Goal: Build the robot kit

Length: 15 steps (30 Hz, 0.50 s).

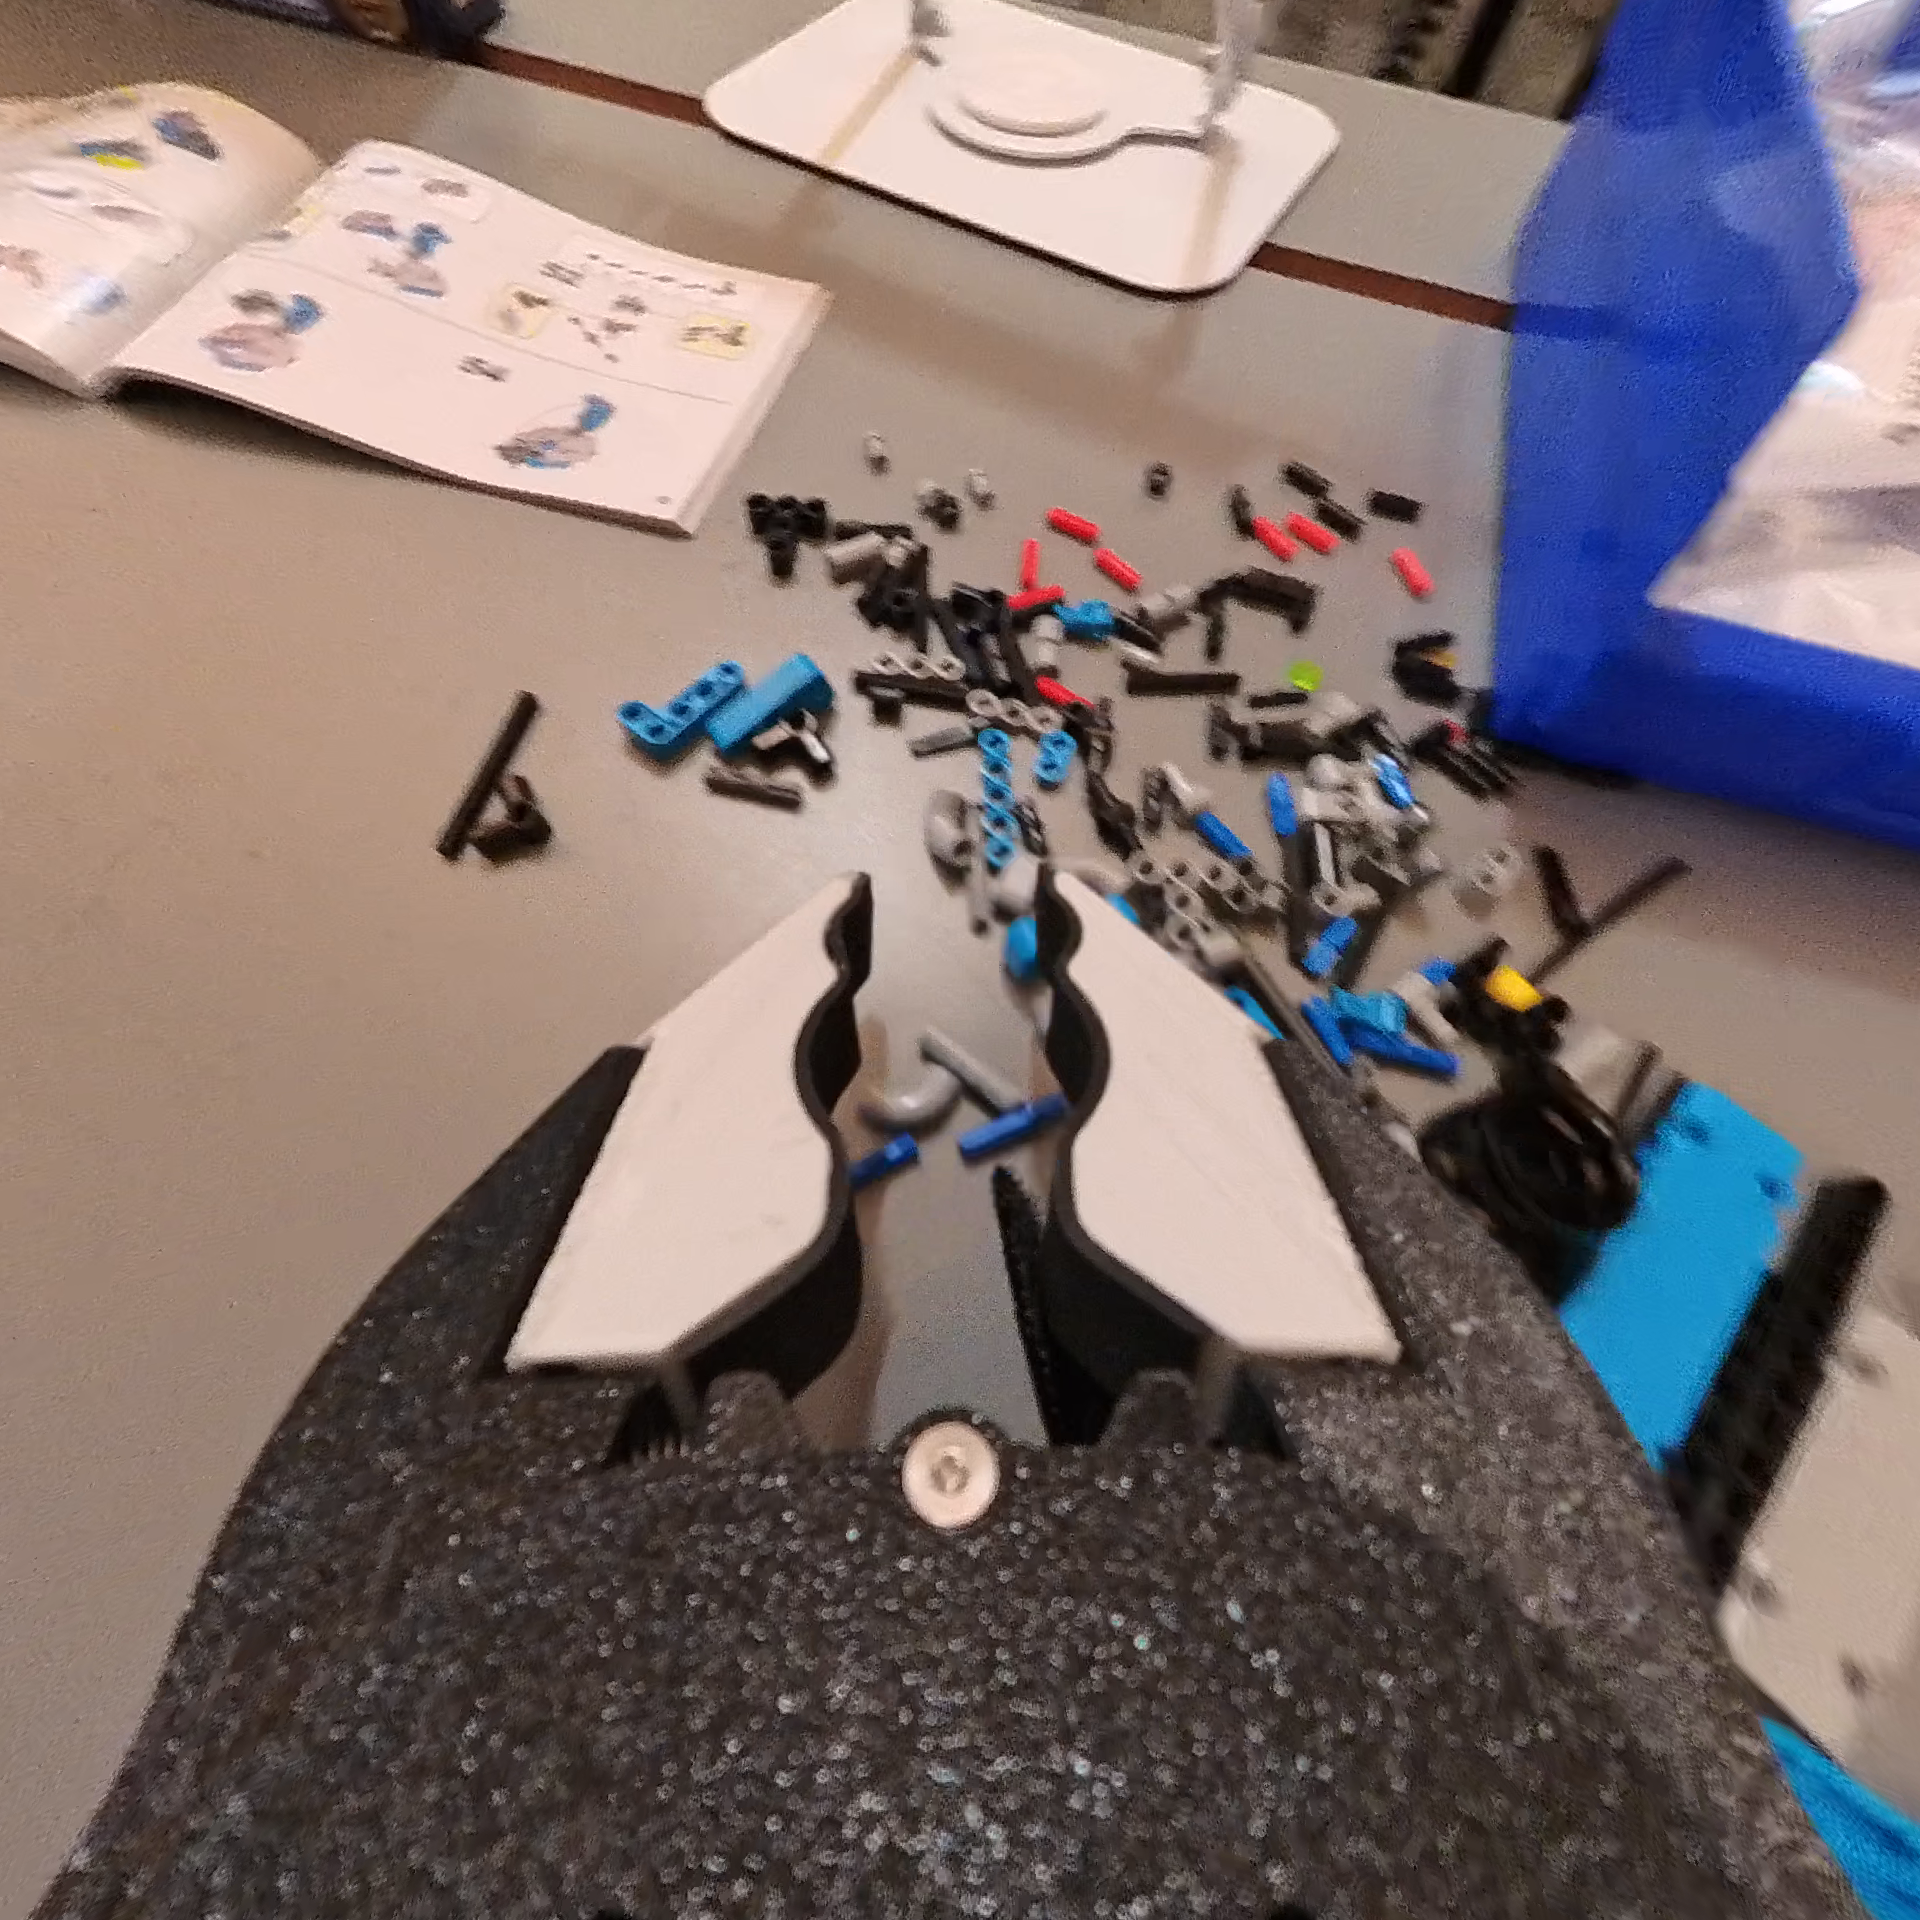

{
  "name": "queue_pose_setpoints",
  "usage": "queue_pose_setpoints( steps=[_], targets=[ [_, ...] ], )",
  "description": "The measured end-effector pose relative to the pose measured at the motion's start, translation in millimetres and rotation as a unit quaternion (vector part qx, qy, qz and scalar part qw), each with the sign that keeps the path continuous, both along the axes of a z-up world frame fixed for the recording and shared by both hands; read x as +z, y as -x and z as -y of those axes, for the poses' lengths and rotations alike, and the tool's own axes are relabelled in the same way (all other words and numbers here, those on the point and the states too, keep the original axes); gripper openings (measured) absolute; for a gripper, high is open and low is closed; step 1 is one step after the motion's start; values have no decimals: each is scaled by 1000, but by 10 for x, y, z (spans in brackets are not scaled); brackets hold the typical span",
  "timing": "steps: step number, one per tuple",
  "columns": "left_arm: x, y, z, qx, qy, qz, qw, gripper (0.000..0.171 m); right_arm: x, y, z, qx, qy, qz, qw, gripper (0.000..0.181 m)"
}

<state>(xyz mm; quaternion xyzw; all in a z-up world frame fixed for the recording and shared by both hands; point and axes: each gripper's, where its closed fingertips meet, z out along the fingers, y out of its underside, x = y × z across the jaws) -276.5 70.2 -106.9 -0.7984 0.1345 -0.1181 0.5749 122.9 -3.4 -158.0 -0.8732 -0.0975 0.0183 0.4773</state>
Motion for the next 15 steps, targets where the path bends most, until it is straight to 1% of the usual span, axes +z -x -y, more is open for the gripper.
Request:
queue_pose_setpoints(
  steps=[2, 5, 8, 11, 15],
  targets=[
    [18, -8, -11, 1, -6, -5, 1000, 29, -43, -114, 86, -23, 8, 29, 999, 32],
    [21, -8, -33, 3, -6, -5, 1000, 29, -83, -171, 132, -42, 16, 32, 998, 33],
    [8, -7, -46, 4, 1, 2, 1000, 29, -108, -152, 83, -36, 22, 9, 999, 31],
    [-1, -14, -41, 1, 6, 11, 1000, 29, -125, -142, 53, -30, 26, 26, 999, 25],
    [-19, -29, -34, -2, 12, 13, 1000, 29, -175, -131, 30, -28, 39, 39, 998, 23]
  ],
)
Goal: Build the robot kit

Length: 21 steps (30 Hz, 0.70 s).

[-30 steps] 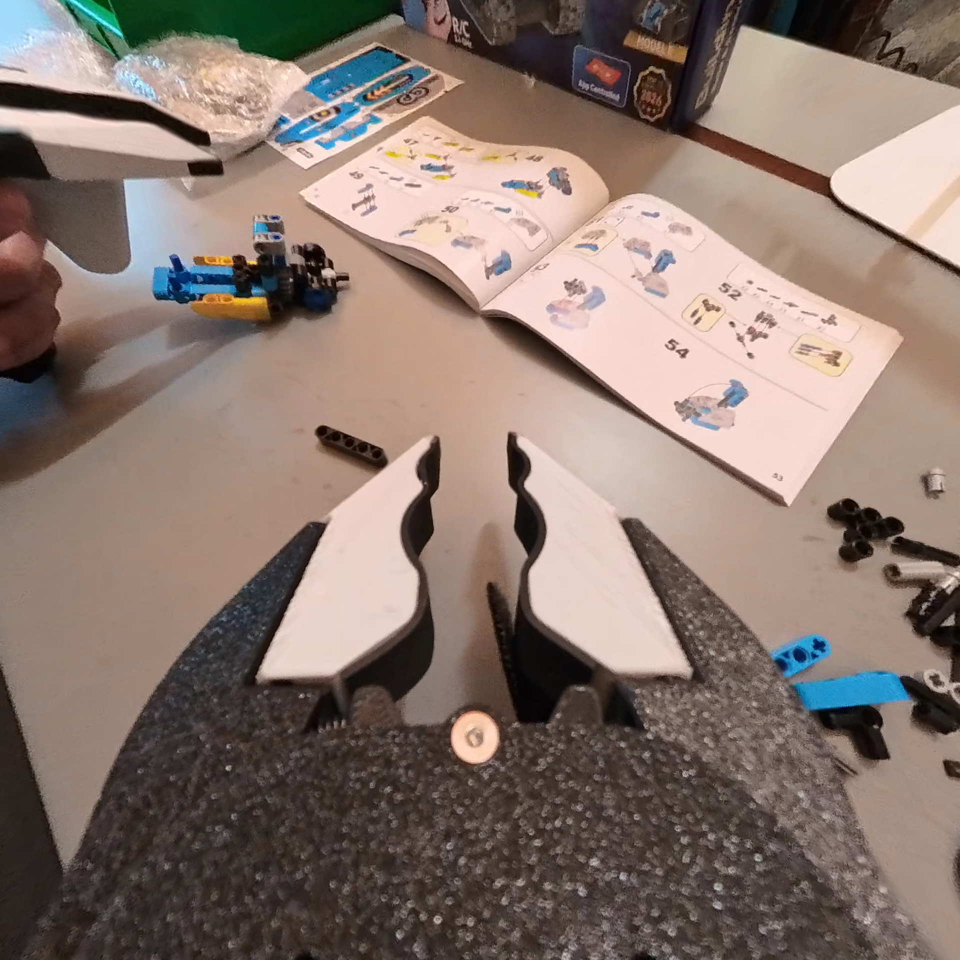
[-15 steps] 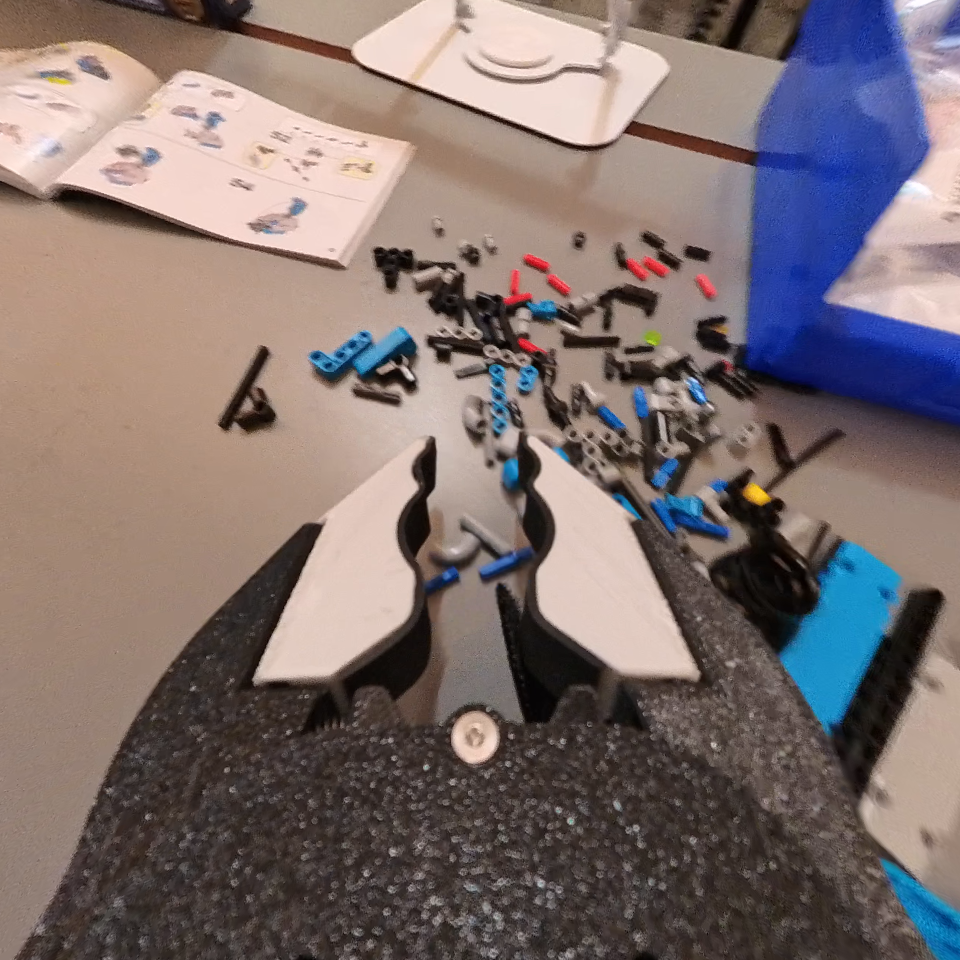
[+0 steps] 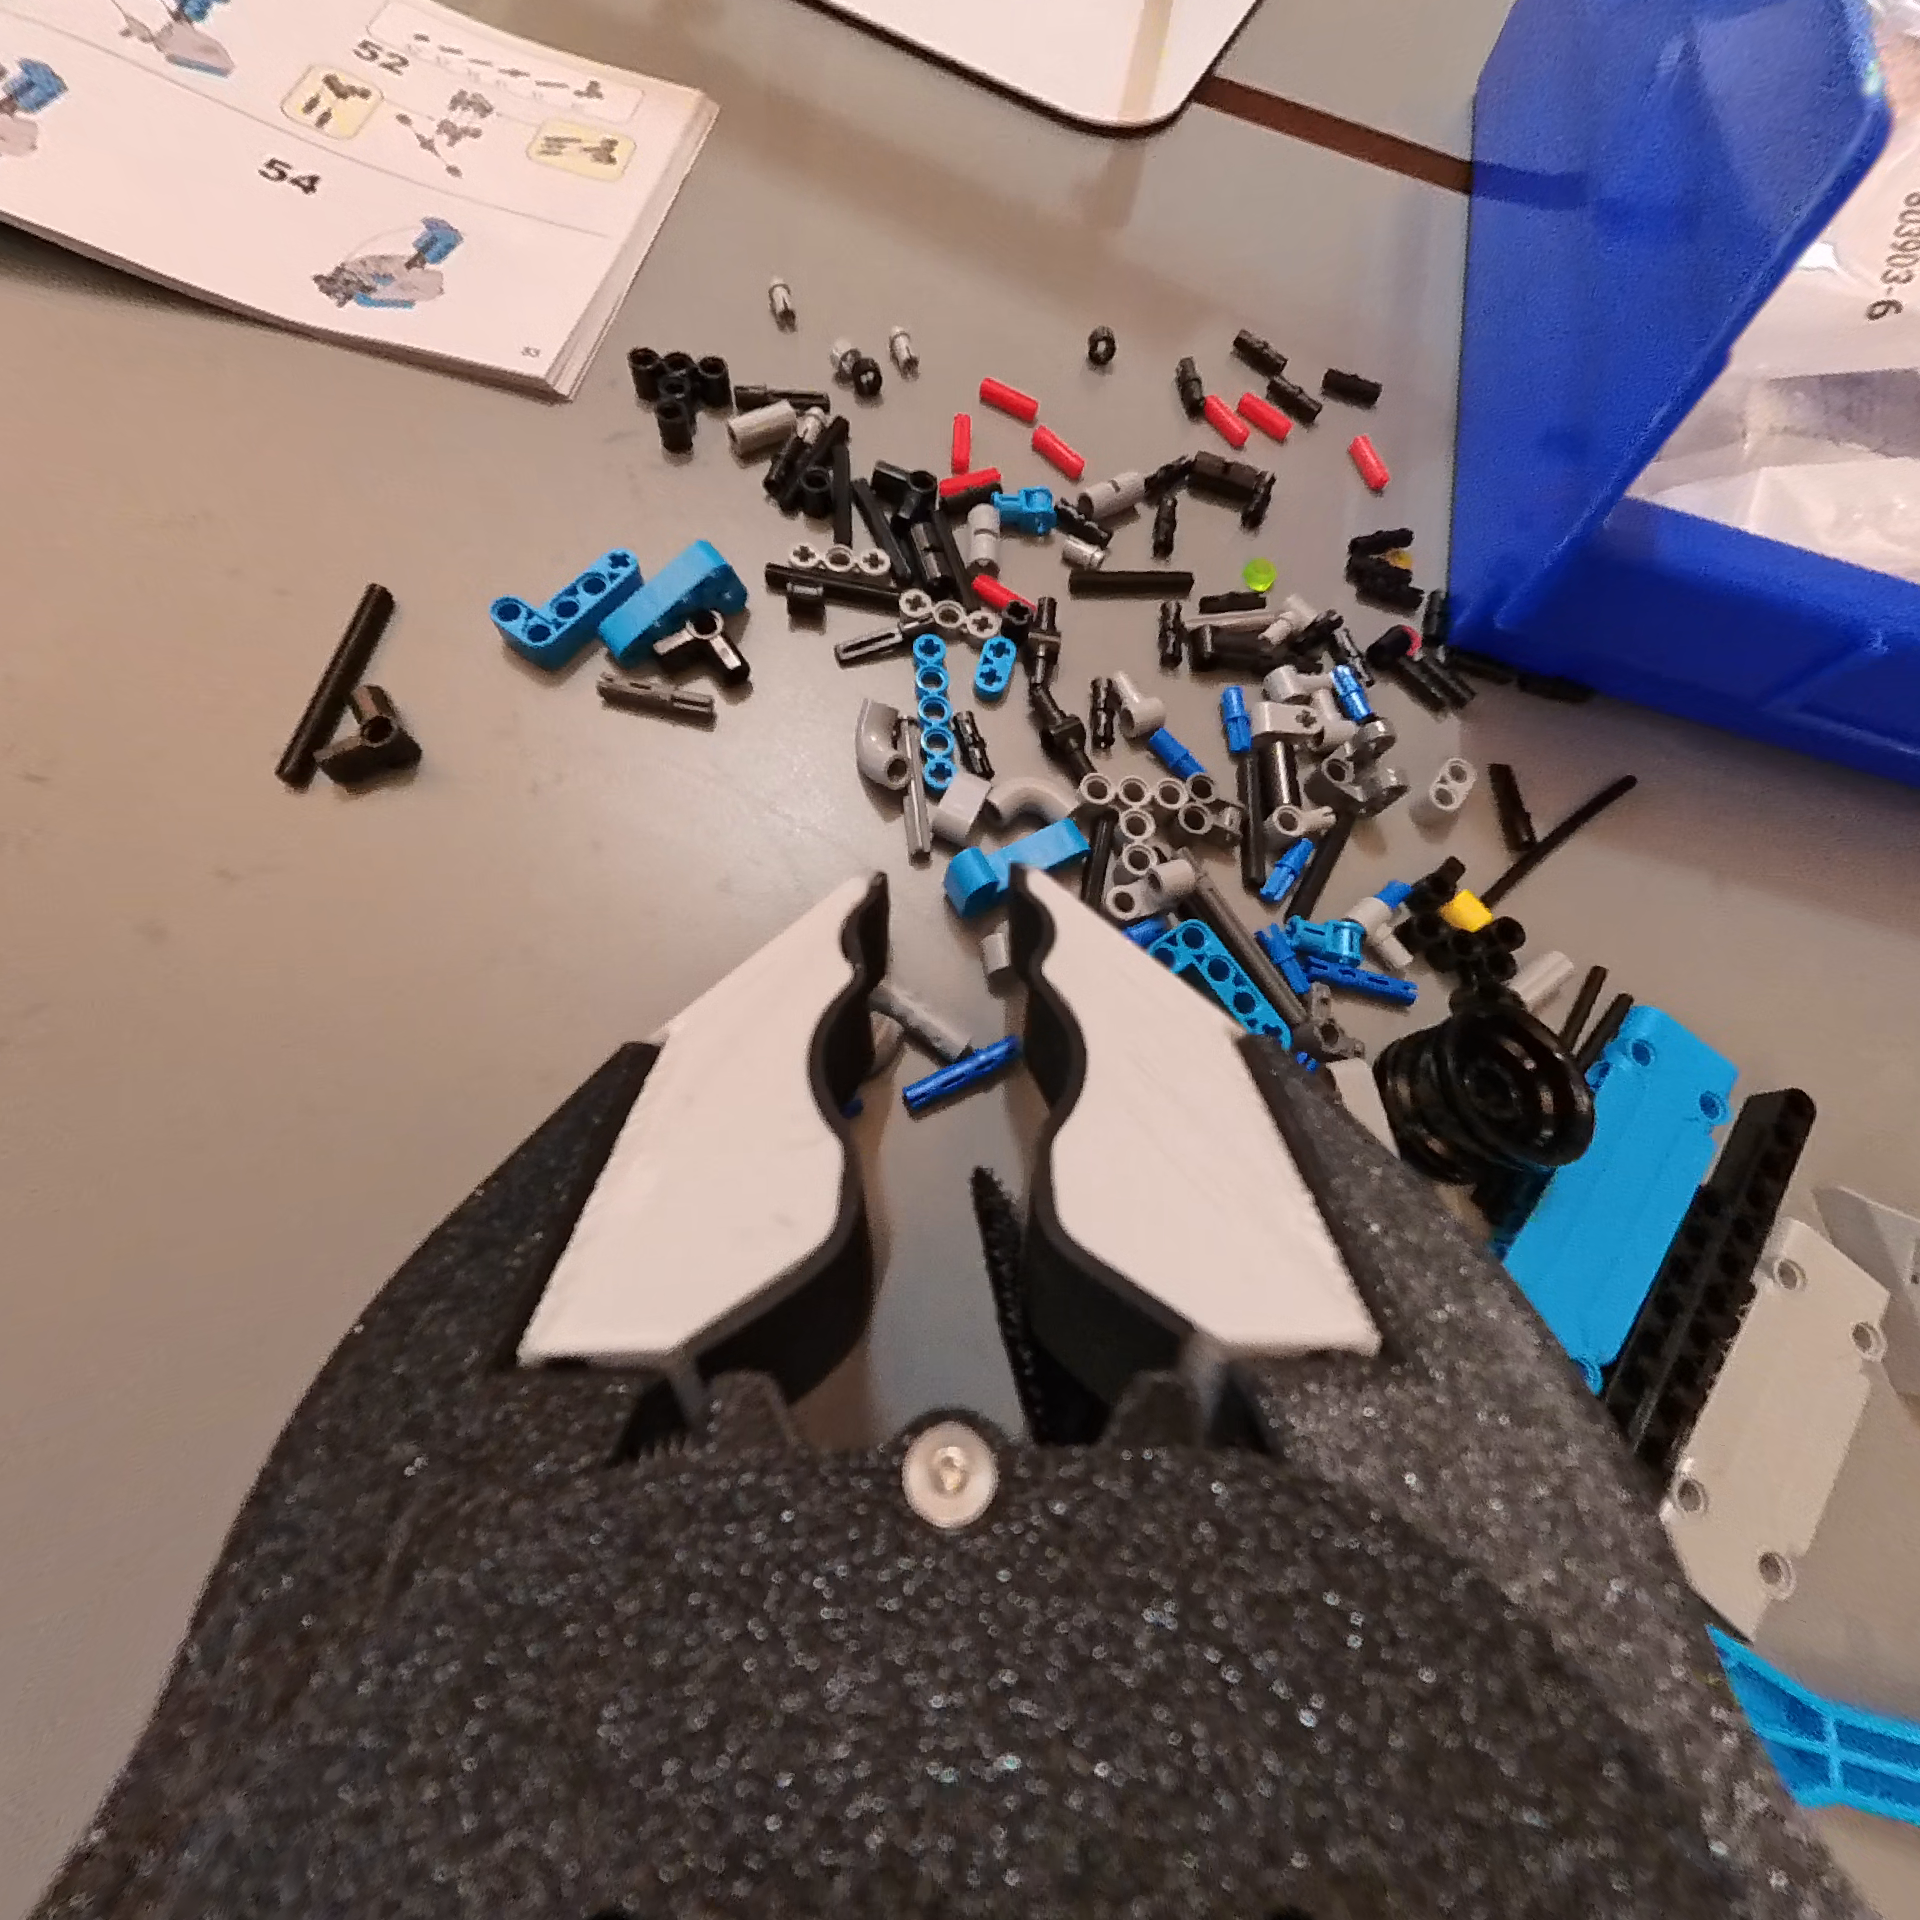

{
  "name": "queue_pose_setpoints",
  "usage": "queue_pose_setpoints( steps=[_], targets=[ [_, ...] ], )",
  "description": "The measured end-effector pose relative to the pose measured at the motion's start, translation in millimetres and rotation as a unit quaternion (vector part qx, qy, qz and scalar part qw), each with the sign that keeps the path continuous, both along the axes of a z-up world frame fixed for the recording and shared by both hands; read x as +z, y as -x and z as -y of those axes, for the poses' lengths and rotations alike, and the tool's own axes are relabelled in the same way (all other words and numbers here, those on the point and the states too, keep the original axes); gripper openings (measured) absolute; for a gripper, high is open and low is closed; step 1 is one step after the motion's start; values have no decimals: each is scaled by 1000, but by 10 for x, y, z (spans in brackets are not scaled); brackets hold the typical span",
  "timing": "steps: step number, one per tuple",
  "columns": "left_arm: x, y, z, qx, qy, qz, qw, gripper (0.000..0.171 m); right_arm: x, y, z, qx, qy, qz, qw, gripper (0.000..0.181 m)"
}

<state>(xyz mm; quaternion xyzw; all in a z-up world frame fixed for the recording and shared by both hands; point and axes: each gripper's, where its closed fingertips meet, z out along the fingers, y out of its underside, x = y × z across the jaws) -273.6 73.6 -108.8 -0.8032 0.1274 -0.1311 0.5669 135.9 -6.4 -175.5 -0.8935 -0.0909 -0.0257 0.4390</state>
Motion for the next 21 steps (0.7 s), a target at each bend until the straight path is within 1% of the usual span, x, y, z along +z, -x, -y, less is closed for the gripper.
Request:
queue_pose_setpoints(
  steps=[4, 5, 6, 8, 10, 11, 12, 14, 16, 17, 18, 19, 21],
  targets=[
    [-14, -35, 14, -8, 5, 3, 1000, 29, -5, 11, -36, 5, 2, -1, 1000, 17],
    [-18, -45, 20, -10, 6, 4, 1000, 29, -17, 17, -44, 7, 5, 3, 1000, 10],
    [-22, -51, 24, -12, 7, 3, 1000, 29, -23, 25, -49, 10, 7, 7, 1000, 7],
    [-22, -53, 27, -12, 7, 2, 1000, 29, -6, 34, -52, 14, 4, 21, 1000, 7],
    [-19, -53, 28, -12, 7, 4, 1000, 29, 106, 125, -55, 31, -19, 33, 999, 7],
    [-23, -52, 27, -12, 8, 5, 1000, 29, 198, 233, -56, 48, -34, 36, 998, 7],
    [-25, -50, 27, -11, 9, 5, 1000, 29, 288, 412, -48, 78, -48, 33, 995, 7],
    [-30, -55, 30, -13, 10, 6, 1000, 29, 389, 1001, 32, 176, -51, -6, 983, 7],
    [-29, -58, 35, -13, 10, 7, 1000, 29, 366, 1711, 220, 286, -26, -61, 956, 7],
    [-24, -59, 38, -14, 9, 8, 1000, 29, 332, 2020, 304, 327, -15, -79, 942, 7],
    [-23, -62, 42, -14, 9, 10, 1000, 29, 271, 2278, 364, 356, 2, -86, 930, 7],
    [-22, -62, 42, -14, 9, 11, 1000, 29, 210, 2474, 387, 379, 14, -74, 922, 7],
    [-24, -64, 46, -16, 11, 13, 1000, 29, 139, 2717, 296, 389, 20, -40, 920, 7]
  ],
)
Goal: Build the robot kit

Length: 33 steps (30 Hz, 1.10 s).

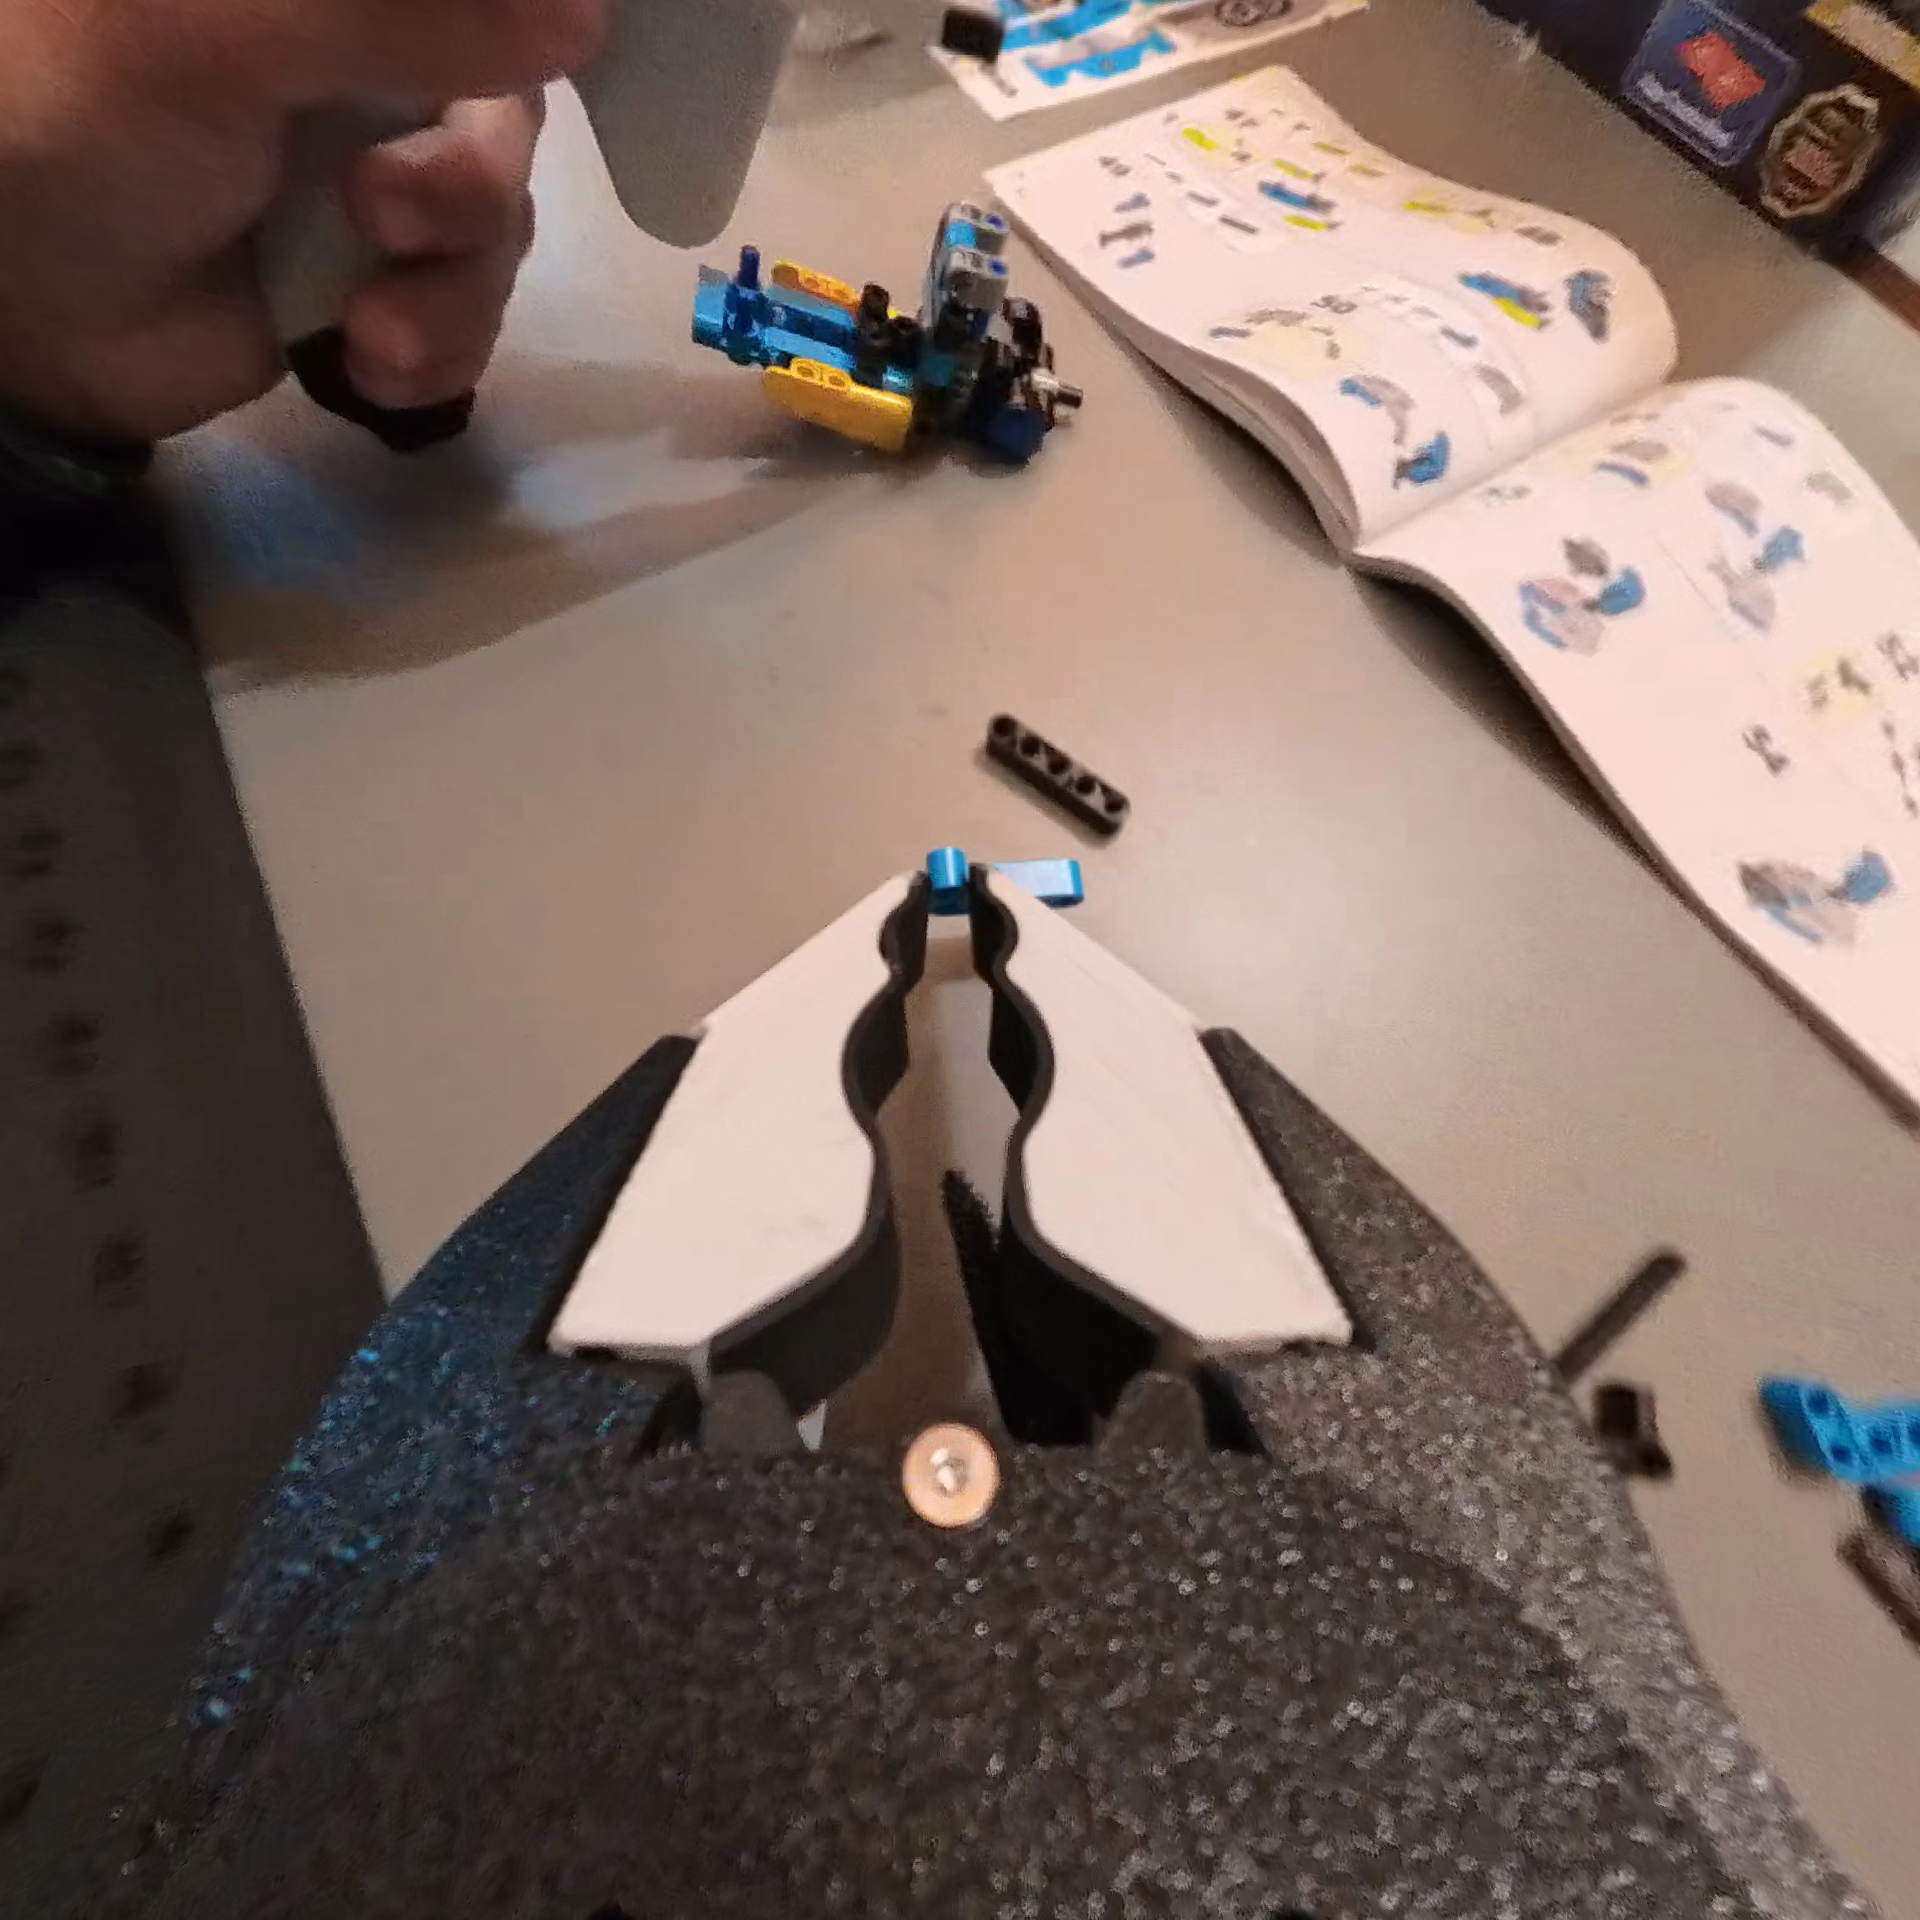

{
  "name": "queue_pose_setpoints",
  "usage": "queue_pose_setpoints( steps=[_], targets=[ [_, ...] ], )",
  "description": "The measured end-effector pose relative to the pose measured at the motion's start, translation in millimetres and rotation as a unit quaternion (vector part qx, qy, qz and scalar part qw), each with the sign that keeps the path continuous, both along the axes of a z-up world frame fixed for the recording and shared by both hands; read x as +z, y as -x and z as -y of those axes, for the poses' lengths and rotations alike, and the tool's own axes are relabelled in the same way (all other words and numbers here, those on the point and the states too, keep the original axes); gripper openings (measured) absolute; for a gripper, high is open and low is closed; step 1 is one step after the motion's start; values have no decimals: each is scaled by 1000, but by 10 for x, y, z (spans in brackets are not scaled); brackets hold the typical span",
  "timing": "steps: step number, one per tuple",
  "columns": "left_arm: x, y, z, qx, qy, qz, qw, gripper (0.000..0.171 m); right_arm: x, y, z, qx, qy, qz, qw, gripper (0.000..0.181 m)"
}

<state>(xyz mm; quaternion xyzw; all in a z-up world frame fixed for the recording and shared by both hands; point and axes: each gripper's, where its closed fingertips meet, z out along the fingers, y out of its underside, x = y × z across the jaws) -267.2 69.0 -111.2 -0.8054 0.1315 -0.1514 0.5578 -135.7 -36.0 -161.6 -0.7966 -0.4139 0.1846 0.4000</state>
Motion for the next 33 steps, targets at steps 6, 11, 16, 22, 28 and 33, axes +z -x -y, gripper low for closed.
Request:
queue_pose_setpoints(
  steps=[6, 11, 16, 22, 28, 33],
  targets=[
    [-4, -2, 42, -7, 3, 12, 1000, 29, -188, 219, -154, -3, 44, 2, 999, 7],
    [-4, -9, 68, -13, 7, 25, 1000, 29, -14, -125, -327, -52, 3, -4, 999, 34],
    [-10, -24, 79, -19, 15, 39, 999, 29, 113, -1389, -768, -252, -10, -14, 968, 32],
    [-23, -33, 80, -21, 17, 37, 999, 29, -143, -1816, -755, -304, 17, 54, 951, 32],
    [-35, -38, 75, -21, 18, 34, 999, 29, -204, -1753, -755, -298, 29, 54, 953, 32],
    [-40, -35, 71, -20, 19, 33, 999, 29, -200, -1779, -768, -307, 35, 36, 950, 32]
  ],
)
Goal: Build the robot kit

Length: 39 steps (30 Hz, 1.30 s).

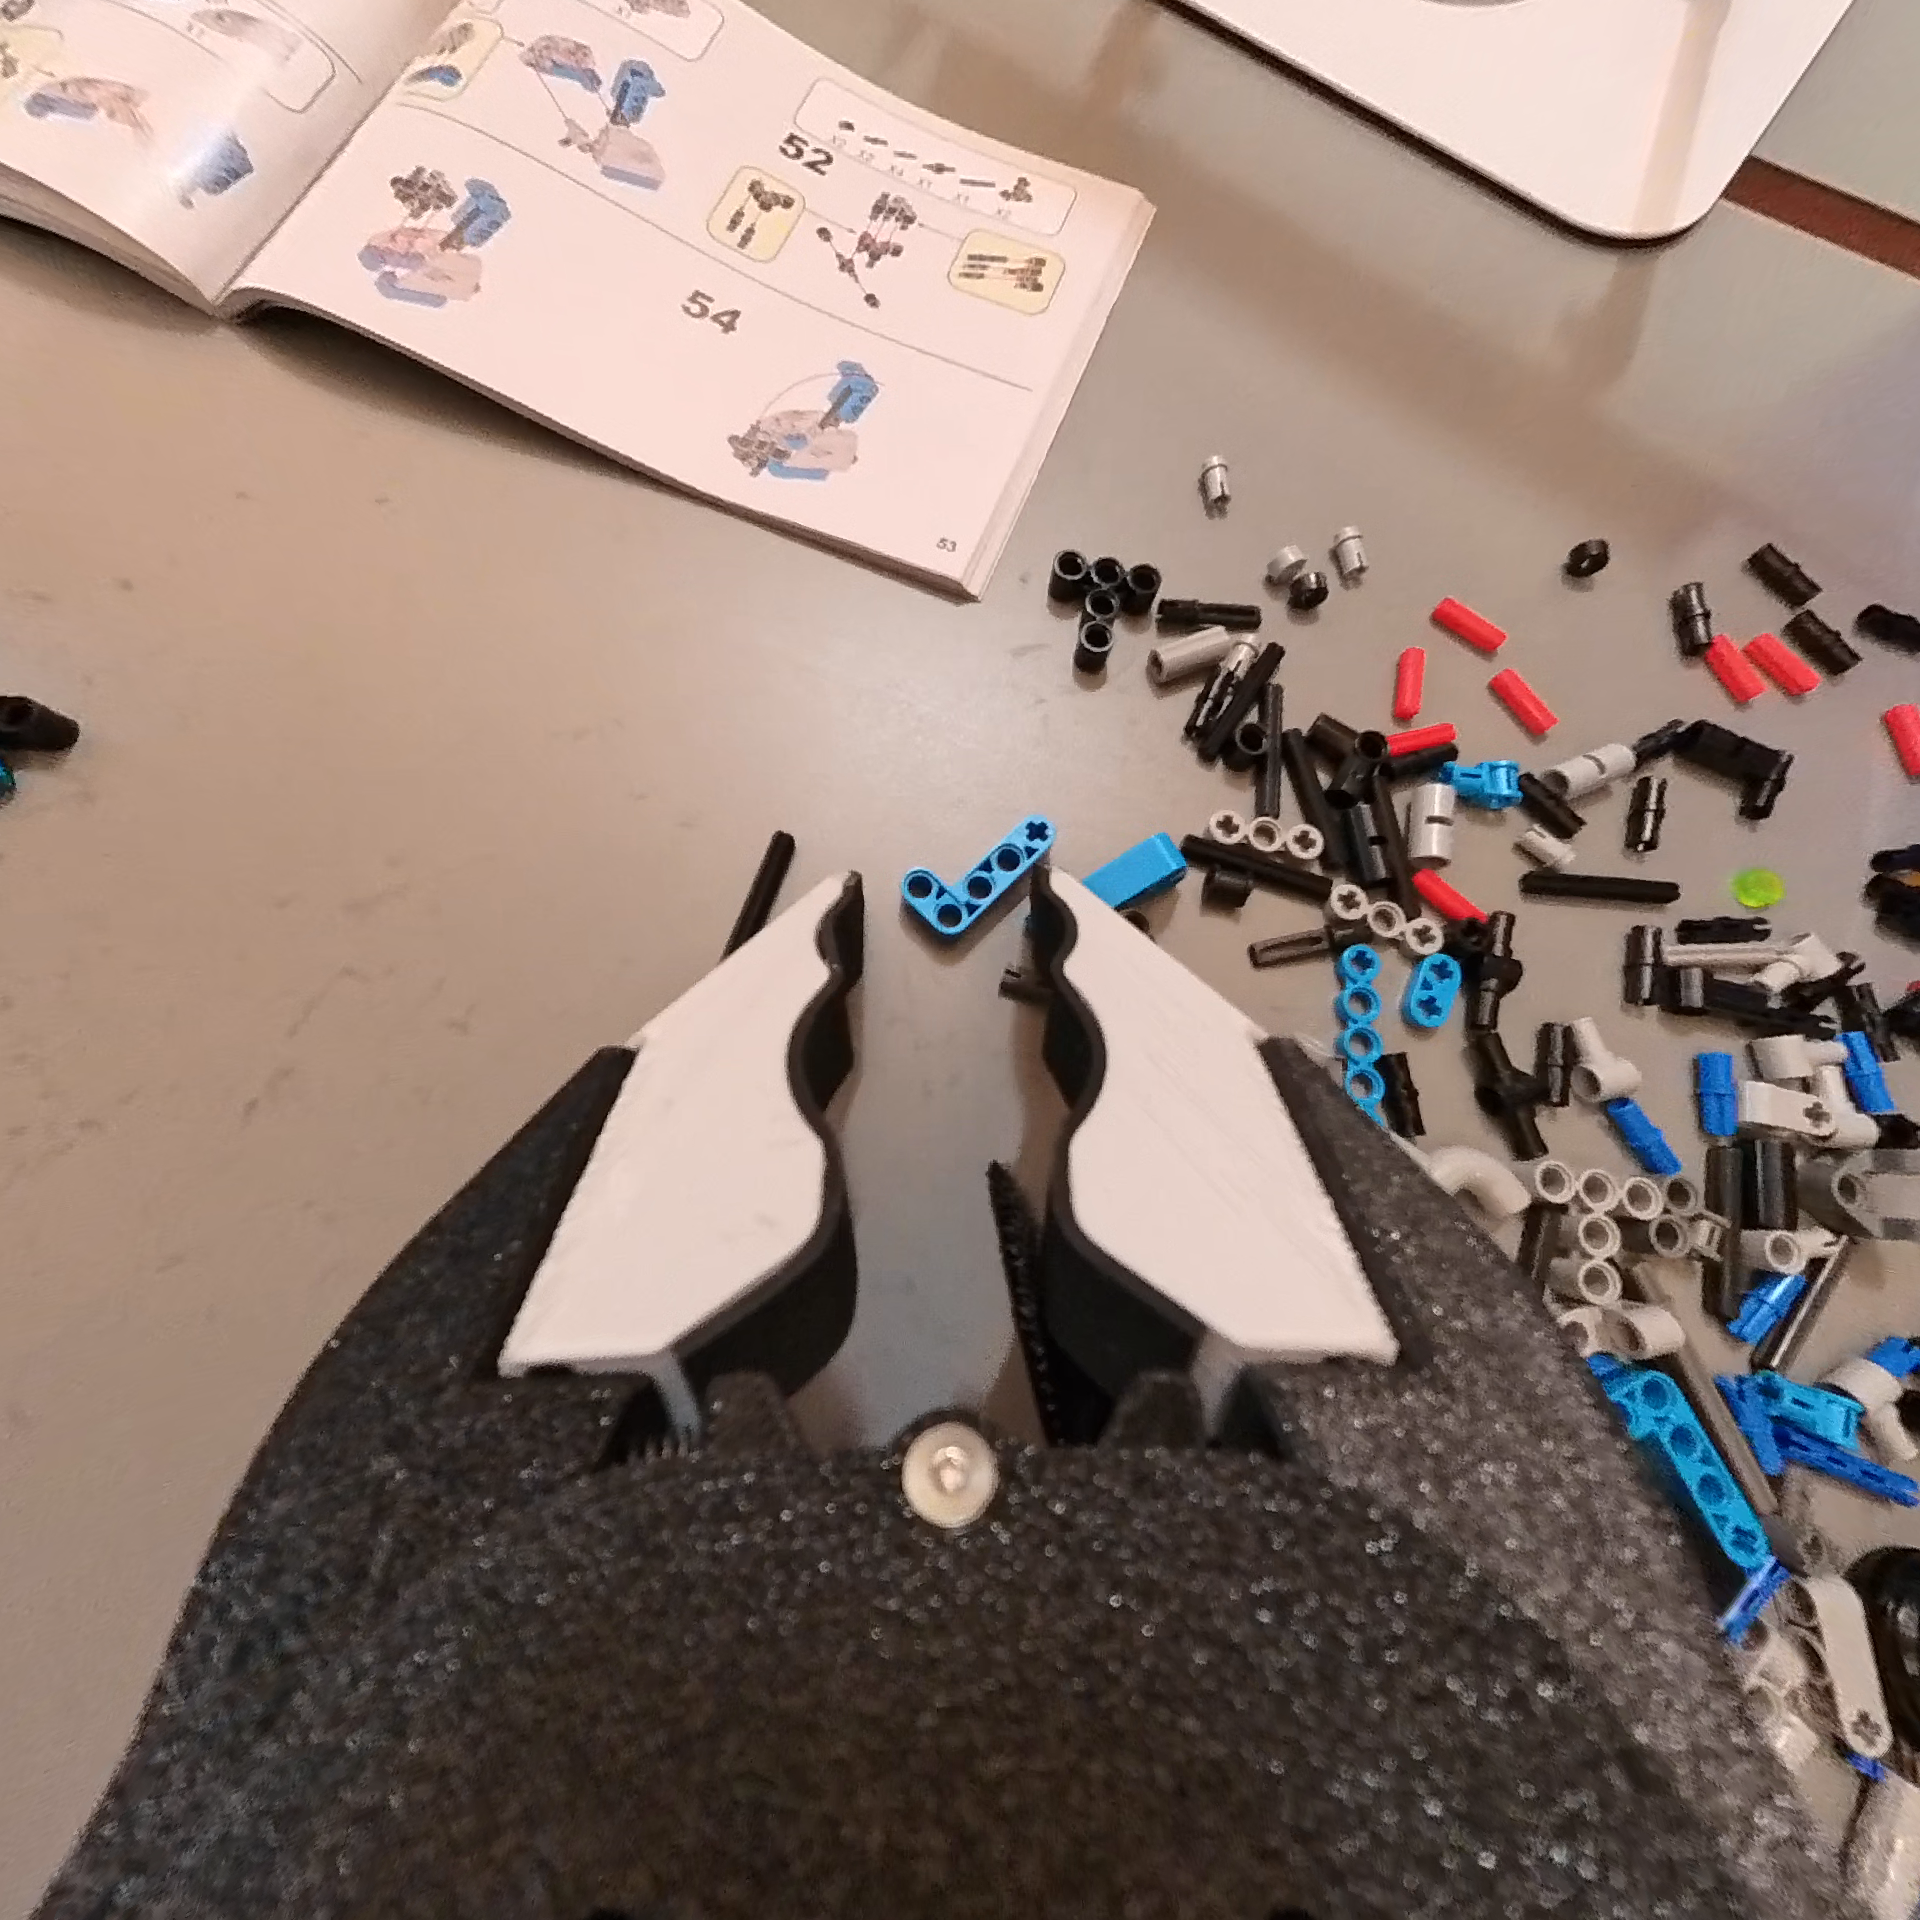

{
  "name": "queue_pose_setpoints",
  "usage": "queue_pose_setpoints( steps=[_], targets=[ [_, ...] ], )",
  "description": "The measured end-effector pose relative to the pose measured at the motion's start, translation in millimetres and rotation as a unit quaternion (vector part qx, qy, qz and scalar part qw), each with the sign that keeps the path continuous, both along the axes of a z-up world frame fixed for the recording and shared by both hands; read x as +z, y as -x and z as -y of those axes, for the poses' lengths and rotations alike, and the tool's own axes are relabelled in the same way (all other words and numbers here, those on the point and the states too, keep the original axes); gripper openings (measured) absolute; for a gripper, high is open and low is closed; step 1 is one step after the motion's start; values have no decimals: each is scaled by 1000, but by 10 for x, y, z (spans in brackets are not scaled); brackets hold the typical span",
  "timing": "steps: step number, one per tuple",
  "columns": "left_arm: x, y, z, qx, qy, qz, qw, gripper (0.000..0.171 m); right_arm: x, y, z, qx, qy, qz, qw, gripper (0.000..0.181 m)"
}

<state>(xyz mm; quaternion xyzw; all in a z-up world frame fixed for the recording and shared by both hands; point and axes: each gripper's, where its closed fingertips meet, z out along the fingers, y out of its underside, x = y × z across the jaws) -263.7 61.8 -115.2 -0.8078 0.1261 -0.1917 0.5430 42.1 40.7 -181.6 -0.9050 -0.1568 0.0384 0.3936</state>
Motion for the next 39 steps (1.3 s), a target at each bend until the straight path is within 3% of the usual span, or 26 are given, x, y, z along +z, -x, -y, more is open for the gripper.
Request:
queue_pose_setpoints(
  steps=[6, 8, 15, 19, 22, 25, 27, 29, 35, 39],
  targets=[
    [0, -1, 1, -1, 0, 2, 1000, 29, -7, -49, -24, -11, -5, 15, 1000, 32],
    [-3, -5, 4, -2, 2, 2, 1000, 29, -15, -29, -18, -7, -3, 14, 1000, 20],
    [3, -3, 5, -1, 1, 5, 1000, 29, -4, 6, -11, 4, -5, 17, 1000, 17],
    [-1, 0, 2, -1, 1, 4, 1000, 29, 115, 110, -20, 24, -36, 20, 999, 17],
    [-3, -1, 1, 0, 2, 3, 1000, 29, 298, 393, 22, 83, -78, -3, 994, 16],
    [-6, -2, 0, 0, 1, 1, 1000, 29, 459, 982, 274, 218, -124, -15, 968, 16],
    [-8, -3, 0, -1, 2, 1, 1000, 29, 389, 1357, 535, 305, -114, -17, 945, 16],
    [-9, -3, 0, -1, 2, 1, 1000, 29, 236, 1531, 653, 335, -87, 3, 938, 16],
    [-14, -9, 1, -2, 2, -3, 1000, 29, -22, 1596, 719, 345, -41, 32, 937, 17],
    [-19, -16, -4, -1, 0, -9, 1000, 29, 29, 1537, 680, 325, -47, 23, 944, 25]
  ],
)
